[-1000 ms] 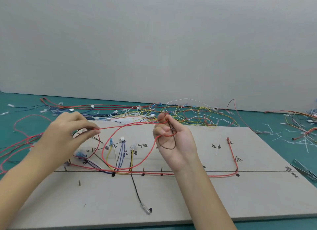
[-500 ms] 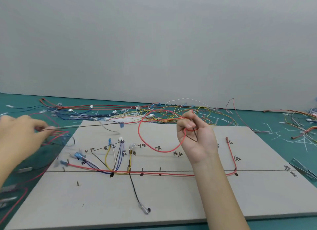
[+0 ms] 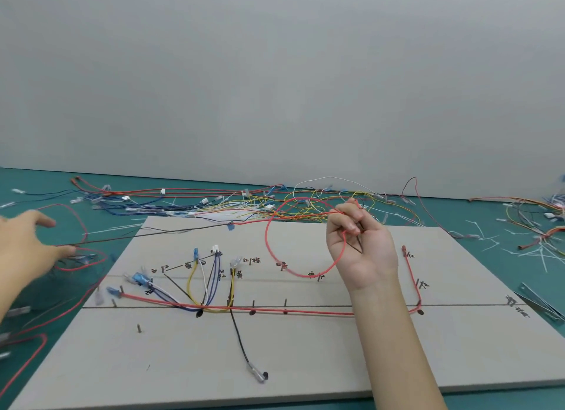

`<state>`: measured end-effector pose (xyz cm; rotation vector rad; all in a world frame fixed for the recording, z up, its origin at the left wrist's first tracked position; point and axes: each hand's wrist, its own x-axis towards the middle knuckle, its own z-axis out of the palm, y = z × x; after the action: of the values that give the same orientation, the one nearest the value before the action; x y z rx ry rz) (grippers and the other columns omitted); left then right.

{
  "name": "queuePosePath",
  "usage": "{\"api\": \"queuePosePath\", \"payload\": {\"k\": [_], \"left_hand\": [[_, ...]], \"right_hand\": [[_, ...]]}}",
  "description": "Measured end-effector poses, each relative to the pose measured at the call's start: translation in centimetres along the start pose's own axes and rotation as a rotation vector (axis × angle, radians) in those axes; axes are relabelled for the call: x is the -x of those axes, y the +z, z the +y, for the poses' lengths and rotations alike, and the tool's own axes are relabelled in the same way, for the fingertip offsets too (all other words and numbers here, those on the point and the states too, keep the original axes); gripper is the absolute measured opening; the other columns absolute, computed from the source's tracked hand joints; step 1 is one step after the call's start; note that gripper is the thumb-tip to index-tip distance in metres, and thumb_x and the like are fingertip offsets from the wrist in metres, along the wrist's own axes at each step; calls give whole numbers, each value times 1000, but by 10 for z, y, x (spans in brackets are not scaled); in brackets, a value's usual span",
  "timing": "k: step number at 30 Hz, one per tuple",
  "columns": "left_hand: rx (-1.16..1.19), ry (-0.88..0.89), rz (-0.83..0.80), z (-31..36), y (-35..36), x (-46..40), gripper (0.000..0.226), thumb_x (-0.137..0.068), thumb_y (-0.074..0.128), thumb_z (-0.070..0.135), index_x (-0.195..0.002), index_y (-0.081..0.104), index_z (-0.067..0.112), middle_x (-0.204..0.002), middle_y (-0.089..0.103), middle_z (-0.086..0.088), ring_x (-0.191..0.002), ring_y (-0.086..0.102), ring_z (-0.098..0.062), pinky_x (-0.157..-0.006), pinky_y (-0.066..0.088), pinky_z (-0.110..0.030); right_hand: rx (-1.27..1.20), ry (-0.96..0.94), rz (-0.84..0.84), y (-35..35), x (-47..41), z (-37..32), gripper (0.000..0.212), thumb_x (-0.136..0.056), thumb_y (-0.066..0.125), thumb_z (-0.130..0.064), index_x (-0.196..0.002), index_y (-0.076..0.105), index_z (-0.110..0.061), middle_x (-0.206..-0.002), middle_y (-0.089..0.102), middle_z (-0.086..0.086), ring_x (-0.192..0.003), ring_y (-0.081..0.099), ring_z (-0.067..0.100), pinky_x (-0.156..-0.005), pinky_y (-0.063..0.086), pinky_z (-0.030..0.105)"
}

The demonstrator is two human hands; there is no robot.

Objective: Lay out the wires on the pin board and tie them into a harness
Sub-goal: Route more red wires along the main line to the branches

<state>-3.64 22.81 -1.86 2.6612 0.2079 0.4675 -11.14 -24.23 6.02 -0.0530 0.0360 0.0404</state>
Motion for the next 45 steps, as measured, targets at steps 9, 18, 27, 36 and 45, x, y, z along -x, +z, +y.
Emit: {"api": "queuePosePath", "payload": {"k": [9, 18, 27, 36, 45], "left_hand": [[255, 368, 50, 119, -6, 64, 34, -62, 88, 6, -70, 71, 34, -71, 68, 23, -65, 62, 6, -65, 41, -2], [531, 348, 47, 135, -4, 73, 25, -67, 85, 17, -76, 74, 37, -70, 72, 18, -66, 68, 3, -66, 46, -2], [516, 446, 8, 144, -1, 78, 34, -65, 84, 4, -76, 74, 34, -70, 73, 16, -64, 67, -1, -66, 50, -10], [603, 439, -44, 148, 0, 79, 32, -68, 82, 1, -74, 75, 31, -71, 74, 9, -65, 70, -4, -65, 53, -12], [8, 353, 147, 134, -7, 77, 35, -74, 83, 22, -68, 59, 46, -55, 60, 19, -58, 61, -14, -67, 46, -36]], "right_hand": [[-271, -61, -81, 0, 5, -27, 16, -87, 37, 7, -86, 50, -1, -64, 60, 12, -35, 45, 19, -37, 42, 20], [479, -75, -158, 7, 5, -17, 22, -87, 47, -23, -75, 64, -17, -30, 31, -5, -40, 35, 7, -41, 30, 16], [1633, -122, -330, -9, 14, 86, 30, -84, 73, -33, -78, 65, -5, -67, 66, -2, -58, 60, 10, -55, 50, 19], [2016, -65, -419, -34, 26, 138, 23, -91, 55, -35, -82, 65, -16, -77, 70, 4, -70, 57, 20, -74, 53, 42], [1319, 10, -326, -15, 25, 120, 20, -99, 49, -10, -92, 67, -8, -58, 51, 1, -31, 26, 0, -35, 22, 11]]}}
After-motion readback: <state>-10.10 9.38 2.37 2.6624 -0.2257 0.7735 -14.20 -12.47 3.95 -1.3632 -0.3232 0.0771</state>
